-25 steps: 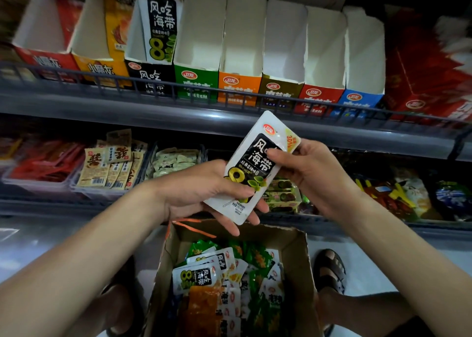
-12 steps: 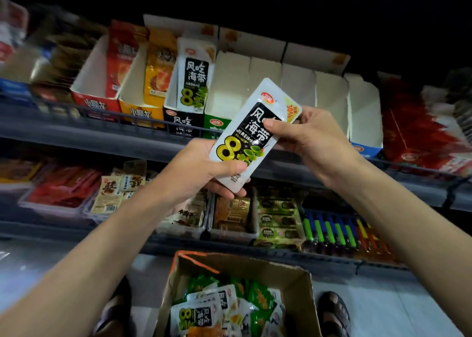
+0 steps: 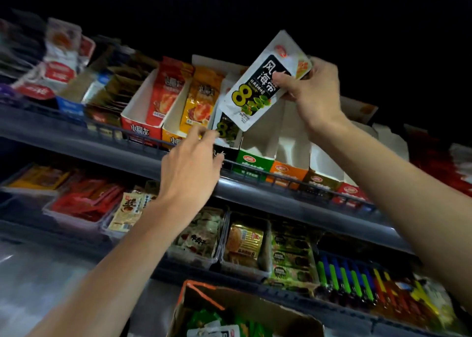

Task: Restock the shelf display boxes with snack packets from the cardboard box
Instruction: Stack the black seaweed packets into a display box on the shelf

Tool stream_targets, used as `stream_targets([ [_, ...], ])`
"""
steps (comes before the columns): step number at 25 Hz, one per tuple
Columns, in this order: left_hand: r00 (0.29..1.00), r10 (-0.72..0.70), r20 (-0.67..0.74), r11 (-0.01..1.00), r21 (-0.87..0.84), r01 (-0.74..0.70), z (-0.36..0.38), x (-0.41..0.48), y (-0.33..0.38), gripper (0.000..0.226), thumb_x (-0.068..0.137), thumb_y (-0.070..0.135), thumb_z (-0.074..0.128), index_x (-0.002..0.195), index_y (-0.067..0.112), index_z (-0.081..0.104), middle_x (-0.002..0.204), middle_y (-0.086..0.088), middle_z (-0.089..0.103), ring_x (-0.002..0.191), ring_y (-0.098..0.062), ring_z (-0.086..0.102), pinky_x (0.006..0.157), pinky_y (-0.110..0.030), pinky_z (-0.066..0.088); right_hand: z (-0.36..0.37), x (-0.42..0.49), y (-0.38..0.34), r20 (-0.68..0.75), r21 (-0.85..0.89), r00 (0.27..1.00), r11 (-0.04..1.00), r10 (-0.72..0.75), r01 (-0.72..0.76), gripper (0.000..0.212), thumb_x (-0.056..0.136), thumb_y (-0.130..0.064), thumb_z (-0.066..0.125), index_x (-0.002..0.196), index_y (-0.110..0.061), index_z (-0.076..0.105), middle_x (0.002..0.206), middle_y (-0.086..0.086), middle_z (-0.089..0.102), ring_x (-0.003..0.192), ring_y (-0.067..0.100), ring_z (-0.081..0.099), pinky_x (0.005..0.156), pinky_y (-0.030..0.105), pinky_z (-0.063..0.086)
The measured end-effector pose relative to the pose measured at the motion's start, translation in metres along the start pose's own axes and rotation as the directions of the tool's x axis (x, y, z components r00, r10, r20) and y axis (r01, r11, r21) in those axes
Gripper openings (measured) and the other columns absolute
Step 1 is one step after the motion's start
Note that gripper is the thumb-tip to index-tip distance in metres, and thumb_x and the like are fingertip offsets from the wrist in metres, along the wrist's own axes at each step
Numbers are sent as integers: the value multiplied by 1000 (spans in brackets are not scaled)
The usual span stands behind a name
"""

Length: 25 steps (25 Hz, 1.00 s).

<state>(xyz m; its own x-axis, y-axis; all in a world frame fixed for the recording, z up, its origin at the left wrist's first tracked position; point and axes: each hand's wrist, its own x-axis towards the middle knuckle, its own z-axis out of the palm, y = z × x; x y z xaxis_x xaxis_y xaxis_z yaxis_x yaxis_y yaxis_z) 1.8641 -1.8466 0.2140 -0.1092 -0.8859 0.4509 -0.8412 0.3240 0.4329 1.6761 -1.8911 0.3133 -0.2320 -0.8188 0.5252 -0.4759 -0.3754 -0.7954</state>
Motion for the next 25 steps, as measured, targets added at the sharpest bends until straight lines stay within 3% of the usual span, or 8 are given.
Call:
stream_targets([
  [2, 995, 95, 15, 994, 54, -96, 9, 2, -3, 44, 96, 30, 56, 139, 22, 47, 144, 4, 41, 114, -22, 56, 87, -39, 51, 14, 13, 10, 10, -76, 1000, 997, -23, 24, 26, 79, -28, 76, 98, -12, 68, 99, 2, 75, 91, 16, 73, 82, 45, 59],
  [4, 991, 122, 52, 988, 86, -126, 17, 6, -7, 46, 97, 25, 55, 141, 23, 43, 145, 5, 43, 119, -21, 52, 85, -39, 51, 25, 20, 16, 42, -146, 999, 989, -20, 26, 18, 81, -23, 77, 94, -15, 68, 99, 3, 75, 92, 16, 72, 83, 47, 58],
  [9, 993, 112, 43, 989, 96, -116, 20, 12, -5, 39, 96, 22, 54, 135, 22, 47, 130, 4, 53, 111, -22, 56, 79, -39, 51, 49, 22, 20, 209, -375, 977, 926, 42, 40, 32, 82, -17, 77, 112, -9, 68, 111, 6, 72, 96, 15, 68, 86, 33, 57],
  [12, 992, 113, 57, 988, 99, -118, 21, 12, -6, 39, 96, 24, 54, 135, 21, 45, 129, 3, 51, 110, -21, 58, 78, -38, 50, 66, 18, 27, 234, -559, 972, 818, 2, 133, 37, 83, -24, 77, 116, -13, 69, 111, 4, 72, 98, 16, 65, 79, 24, 47],
  [16, 992, 110, 64, 990, 86, -115, 22, 11, -6, 40, 96, 28, 54, 134, 22, 43, 130, 4, 49, 108, -21, 59, 78, -38, 49, 71, 16, 41, 189, -707, 975, 673, -115, 216, 34, 83, -34, 76, 114, -22, 69, 108, 4, 73, 101, 23, 67, 85, 36, 52],
  [21, 992, 107, 66, 991, 73, -111, 24, 11, -4, 42, 96, 30, 55, 136, 21, 42, 131, 4, 47, 106, -22, 61, 80, -38, 49, 69, 13, 48, 261, -822, 931, 446, -256, 353, 65, 79, -34, 79, 136, -19, 51, 118, 10, 65, 106, 31, 62, 88, 41, 48],
  [25, 991, 109, 71, 990, 82, -115, 25, 10, -4, 44, 96, 31, 55, 136, 20, 42, 132, 3, 47, 105, -23, 62, 78, -39, 49, 72, 10, 49, 259, -876, 926, 338, -273, 345, 76, 72, -39, 84, 136, -22, 46, 132, 12, 51, 109, 34, 58, 88, 42, 45],
])
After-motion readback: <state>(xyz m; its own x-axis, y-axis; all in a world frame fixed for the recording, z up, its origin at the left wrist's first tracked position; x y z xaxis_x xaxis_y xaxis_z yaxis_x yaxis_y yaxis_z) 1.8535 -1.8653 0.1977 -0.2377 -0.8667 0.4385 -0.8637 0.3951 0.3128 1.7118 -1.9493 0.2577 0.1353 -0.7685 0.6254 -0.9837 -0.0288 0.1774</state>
